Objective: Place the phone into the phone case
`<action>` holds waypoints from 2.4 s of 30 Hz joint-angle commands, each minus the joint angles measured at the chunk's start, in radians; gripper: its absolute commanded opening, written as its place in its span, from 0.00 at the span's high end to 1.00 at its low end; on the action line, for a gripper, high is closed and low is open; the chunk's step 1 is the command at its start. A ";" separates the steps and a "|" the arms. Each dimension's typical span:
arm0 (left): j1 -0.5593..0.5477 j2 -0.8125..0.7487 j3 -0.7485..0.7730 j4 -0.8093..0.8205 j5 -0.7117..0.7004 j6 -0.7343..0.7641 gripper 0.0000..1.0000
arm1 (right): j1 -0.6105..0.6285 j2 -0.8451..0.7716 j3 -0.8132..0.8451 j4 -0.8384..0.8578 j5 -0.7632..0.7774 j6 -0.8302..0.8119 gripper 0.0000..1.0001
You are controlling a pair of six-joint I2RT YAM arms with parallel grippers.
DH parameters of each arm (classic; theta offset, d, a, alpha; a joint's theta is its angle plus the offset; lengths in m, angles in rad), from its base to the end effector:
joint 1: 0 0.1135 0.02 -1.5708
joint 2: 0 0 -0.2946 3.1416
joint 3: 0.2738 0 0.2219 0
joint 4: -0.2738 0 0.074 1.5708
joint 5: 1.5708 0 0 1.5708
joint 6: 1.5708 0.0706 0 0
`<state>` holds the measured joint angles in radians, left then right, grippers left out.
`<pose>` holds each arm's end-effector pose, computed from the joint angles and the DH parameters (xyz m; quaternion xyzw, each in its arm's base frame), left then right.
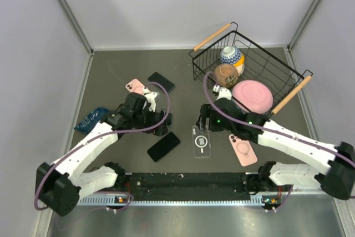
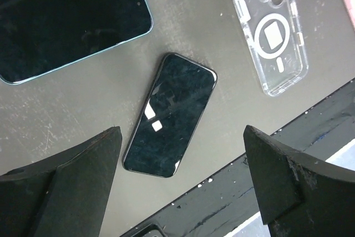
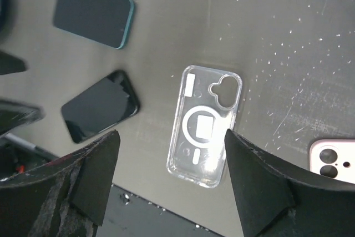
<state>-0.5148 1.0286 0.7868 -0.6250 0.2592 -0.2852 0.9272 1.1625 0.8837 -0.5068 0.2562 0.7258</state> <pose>0.1494 -0.1053 0.2645 0.1509 0.9196 -0.2449 0.2677 0.1496 0.1697 0.2821 -0.0435 0.9166 0.1992 0.3439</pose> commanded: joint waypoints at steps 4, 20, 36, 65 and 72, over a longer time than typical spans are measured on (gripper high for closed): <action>-0.016 0.143 0.026 0.043 0.041 -0.101 0.07 | -0.001 -0.237 -0.100 0.042 -0.049 -0.051 0.19; -0.177 0.332 0.142 -0.057 -0.093 -0.050 0.01 | -0.001 -0.406 -0.172 0.047 -0.126 -0.106 0.19; -0.301 0.542 0.273 -0.209 -0.288 0.343 0.01 | -0.002 -0.742 -0.203 -0.050 0.006 -0.104 0.19; -0.327 0.662 0.272 -0.128 -0.136 0.353 0.01 | -0.002 -0.805 -0.180 -0.095 0.052 -0.118 0.19; -0.352 0.732 0.299 -0.147 -0.218 0.324 0.03 | 0.001 -0.825 -0.183 -0.102 0.052 -0.109 0.19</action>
<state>-0.8501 1.7271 1.0580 -0.7780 0.0788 0.0578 0.9272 0.3603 0.6807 -0.6003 0.2878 0.6209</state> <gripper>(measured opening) 0.979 0.811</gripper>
